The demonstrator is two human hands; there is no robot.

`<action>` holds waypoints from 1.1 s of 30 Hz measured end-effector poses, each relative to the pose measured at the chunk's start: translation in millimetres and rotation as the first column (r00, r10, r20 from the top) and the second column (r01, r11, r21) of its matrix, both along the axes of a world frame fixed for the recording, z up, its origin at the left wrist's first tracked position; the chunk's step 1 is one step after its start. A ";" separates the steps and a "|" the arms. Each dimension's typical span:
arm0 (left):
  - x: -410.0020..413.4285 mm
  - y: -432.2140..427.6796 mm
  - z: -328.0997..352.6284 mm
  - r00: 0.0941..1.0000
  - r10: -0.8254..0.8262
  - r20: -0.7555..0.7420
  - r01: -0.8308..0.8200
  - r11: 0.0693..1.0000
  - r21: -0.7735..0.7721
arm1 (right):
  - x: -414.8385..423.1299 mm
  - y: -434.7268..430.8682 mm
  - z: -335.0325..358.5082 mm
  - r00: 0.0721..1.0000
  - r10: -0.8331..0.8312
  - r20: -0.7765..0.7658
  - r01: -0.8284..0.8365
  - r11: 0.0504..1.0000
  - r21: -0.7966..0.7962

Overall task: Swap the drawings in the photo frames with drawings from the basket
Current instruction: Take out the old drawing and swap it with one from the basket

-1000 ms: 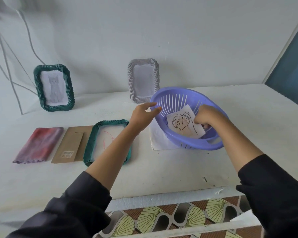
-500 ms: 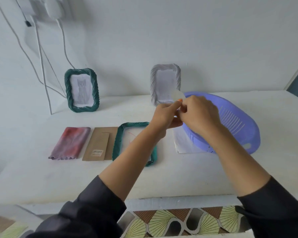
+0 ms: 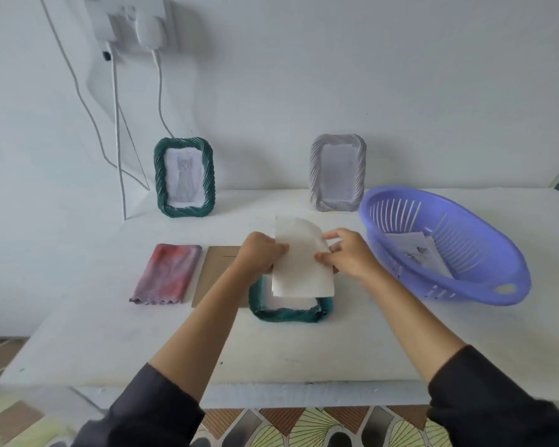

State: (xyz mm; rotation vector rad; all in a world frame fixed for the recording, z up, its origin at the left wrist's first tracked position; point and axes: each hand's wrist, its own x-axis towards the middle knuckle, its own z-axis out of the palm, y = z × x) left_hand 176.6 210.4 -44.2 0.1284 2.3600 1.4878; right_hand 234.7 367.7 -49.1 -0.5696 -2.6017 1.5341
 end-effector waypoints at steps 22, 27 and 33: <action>-2.3 -36.4 -53.7 0.941 -0.241 -0.238 0.103 0.872 -0.478 | 8.3 -6.7 -58.7 0.994 0.079 0.079 -0.102 0.926 0.363; -0.4 -37.3 -47.8 0.942 -0.229 -0.244 0.094 0.881 -0.463 | 8.1 -5.7 -62.8 0.991 0.102 0.083 -0.127 0.906 0.404; -3.8 -57.4 -39.7 0.918 0.161 -0.362 -0.293 0.891 -0.346 | 9.0 -3.7 -63.7 0.990 0.113 0.087 -0.138 0.908 0.396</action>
